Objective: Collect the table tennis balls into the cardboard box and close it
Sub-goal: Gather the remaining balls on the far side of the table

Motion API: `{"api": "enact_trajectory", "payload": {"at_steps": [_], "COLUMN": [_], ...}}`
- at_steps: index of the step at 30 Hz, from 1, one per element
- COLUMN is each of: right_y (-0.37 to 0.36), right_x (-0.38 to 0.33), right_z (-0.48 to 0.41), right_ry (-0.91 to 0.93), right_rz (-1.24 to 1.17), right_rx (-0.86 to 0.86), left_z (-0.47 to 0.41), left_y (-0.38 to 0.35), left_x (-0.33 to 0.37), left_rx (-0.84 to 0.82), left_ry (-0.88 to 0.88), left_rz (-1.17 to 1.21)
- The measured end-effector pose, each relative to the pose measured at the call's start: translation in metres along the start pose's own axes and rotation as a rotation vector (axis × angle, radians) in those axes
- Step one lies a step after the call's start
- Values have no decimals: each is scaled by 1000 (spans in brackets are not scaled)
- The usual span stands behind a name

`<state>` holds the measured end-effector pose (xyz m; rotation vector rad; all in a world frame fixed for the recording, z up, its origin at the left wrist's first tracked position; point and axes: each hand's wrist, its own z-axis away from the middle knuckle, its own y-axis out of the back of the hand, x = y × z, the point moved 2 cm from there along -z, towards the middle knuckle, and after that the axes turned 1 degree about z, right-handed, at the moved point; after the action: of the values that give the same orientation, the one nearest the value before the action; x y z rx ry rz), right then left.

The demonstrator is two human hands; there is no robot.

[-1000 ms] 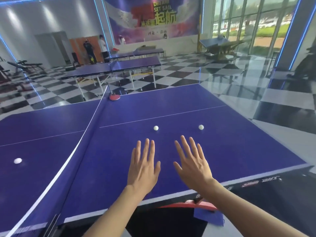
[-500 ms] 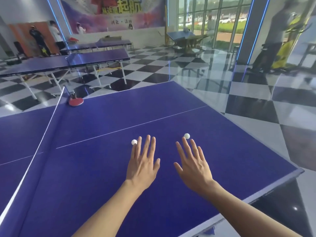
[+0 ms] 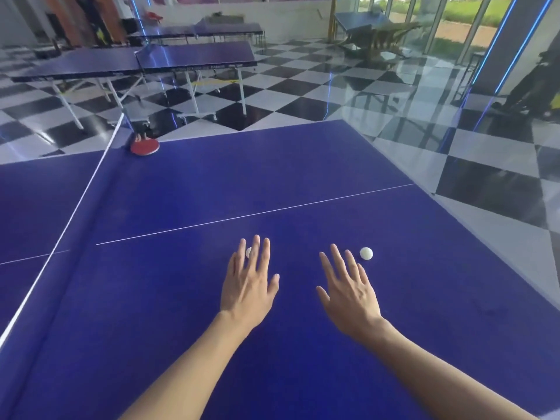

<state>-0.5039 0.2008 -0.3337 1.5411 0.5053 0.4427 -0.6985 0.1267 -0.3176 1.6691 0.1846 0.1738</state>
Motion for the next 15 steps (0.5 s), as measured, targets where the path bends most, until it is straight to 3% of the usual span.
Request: {"api": "enact_trajectory", "payload": {"at_steps": [15], "right_y": [-87], "right_x": [42], "right_z": [-146], "right_ry": [-6], "right_rz": [-15], "right_rx": [-184], "left_z": [-152], "left_y": [-127], "left_x": [-38], "left_rx": [-340], "left_ry": [70], "left_rz": [-140]}}
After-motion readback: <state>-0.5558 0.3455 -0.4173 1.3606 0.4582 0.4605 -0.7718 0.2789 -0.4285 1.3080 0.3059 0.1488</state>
